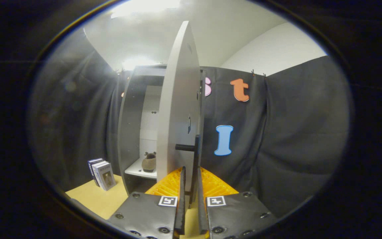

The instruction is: Open the shoe cabinet door, grab the shoes and put them into the shoe cabinet, then close the shoe cabinet door.

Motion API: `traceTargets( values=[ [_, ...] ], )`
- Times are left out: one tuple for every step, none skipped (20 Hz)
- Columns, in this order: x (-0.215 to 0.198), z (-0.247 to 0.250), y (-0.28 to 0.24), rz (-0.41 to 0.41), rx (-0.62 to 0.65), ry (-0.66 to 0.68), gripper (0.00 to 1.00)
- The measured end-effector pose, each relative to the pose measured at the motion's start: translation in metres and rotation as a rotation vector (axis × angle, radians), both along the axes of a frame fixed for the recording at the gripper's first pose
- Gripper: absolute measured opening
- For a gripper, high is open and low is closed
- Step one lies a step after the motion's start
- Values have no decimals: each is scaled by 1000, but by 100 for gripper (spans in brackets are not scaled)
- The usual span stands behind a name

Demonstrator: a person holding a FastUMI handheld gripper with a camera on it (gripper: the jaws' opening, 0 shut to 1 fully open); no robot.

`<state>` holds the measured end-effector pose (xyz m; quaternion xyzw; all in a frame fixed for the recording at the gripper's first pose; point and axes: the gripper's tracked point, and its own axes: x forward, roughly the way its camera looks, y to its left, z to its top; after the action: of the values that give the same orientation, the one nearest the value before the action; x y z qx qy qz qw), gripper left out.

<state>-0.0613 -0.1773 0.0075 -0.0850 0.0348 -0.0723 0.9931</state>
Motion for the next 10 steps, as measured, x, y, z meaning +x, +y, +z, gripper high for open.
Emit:
traceTargets(
  values=[
    [-6,-1,-11,-25,-1,-2,19],
    [-9,-1,-20,-44,8,-4,19],
    [-13,-1,-26,-57,19,-10,18],
    [-16,-1,-38,-76,21,-12,18],
    [-20,0,-47,-95,19,-14,18],
    [-23,0,-55,-113,19,-15,17],
    [-27,0,-64,-131,17,-17,17],
    [-31,1,-69,-132,24,-19,18],
    [-35,1,-72,-141,25,-21,18],
    [-35,-1,-73,-145,22,-19,19]
  ],
)
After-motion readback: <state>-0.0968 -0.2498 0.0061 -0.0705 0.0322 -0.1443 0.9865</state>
